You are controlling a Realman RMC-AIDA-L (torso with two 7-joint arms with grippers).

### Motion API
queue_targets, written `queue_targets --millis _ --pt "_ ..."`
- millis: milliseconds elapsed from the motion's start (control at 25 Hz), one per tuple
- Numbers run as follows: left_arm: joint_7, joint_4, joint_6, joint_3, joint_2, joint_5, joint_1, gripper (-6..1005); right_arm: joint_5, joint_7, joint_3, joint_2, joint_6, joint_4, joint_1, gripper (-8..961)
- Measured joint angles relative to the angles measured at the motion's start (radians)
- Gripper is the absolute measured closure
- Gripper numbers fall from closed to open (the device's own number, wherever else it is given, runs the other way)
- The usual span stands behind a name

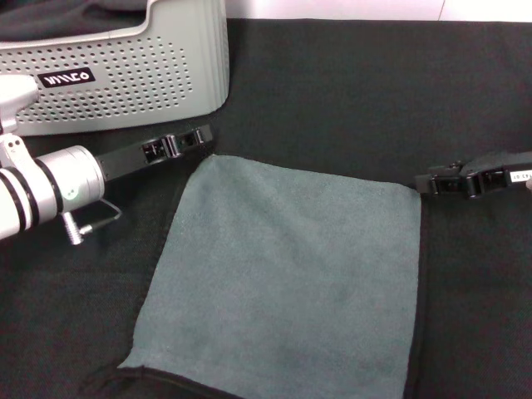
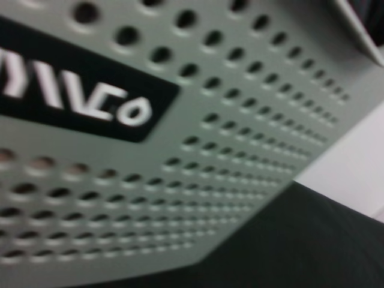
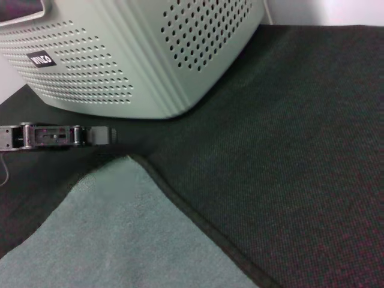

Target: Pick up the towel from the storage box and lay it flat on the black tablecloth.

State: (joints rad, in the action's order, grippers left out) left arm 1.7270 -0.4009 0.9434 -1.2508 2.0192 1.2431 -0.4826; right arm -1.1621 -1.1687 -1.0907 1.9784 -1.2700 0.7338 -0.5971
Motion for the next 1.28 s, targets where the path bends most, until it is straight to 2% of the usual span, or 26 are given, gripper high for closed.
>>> queue_targets --millis 200,280,360,480,600,680,800,920,1000,1040,1160,1280 --pt "-0.026 -0.014 -0.022 0.058 0.012 0.004 0.024 723 0.0 -0.004 0.0 0.008 0.001 0.072 0.034 594" --pt "-0.044 -0.036 -0.017 0.082 0.014 0.004 0.047 689 0.0 -0.01 0.0 0.018 0.012 0.13 0.065 518" --pt "-0.061 -0.083 -0.012 0.097 0.019 0.003 0.086 602 0.002 -0.025 0.0 0.03 0.038 0.19 0.099 441" --pt "-0.137 -0.155 0.008 0.099 0.036 0.004 0.146 471 -0.016 -0.103 -0.008 0.044 0.066 0.24 0.135 236" --pt "-0.311 -0.194 0.071 0.099 0.061 -0.016 0.2 237 -0.09 -0.233 -0.057 0.049 0.091 0.246 0.154 233" --pt "-0.45 -0.196 0.136 0.098 0.074 -0.05 0.232 189 -0.145 -0.317 -0.121 0.049 0.111 0.242 0.16 231" --pt "-0.654 -0.143 0.312 0.09 0.078 -0.096 0.256 116 -0.202 -0.403 -0.213 0.048 0.102 0.256 0.161 228" --pt "-0.76 -0.091 0.492 0.092 0.072 -0.09 0.265 118 -0.238 -0.443 -0.273 0.045 0.013 0.304 0.16 225" --pt "-0.768 -0.087 0.537 0.092 0.071 -0.076 0.272 119 -0.254 -0.422 -0.276 0.045 -0.113 0.351 0.158 227" --pt "-0.765 -0.085 0.633 0.091 0.069 -0.044 0.291 120 -0.261 -0.405 -0.275 0.045 -0.162 0.369 0.158 228" --pt "-0.707 -0.085 0.713 0.091 0.062 -0.033 0.302 121 -0.289 -0.34 -0.263 0.042 -0.285 0.428 0.165 231" --pt "-0.612 -0.082 0.813 0.091 0.043 -0.029 0.308 121 -0.334 -0.305 -0.231 0.041 -0.397 0.464 0.174 234"
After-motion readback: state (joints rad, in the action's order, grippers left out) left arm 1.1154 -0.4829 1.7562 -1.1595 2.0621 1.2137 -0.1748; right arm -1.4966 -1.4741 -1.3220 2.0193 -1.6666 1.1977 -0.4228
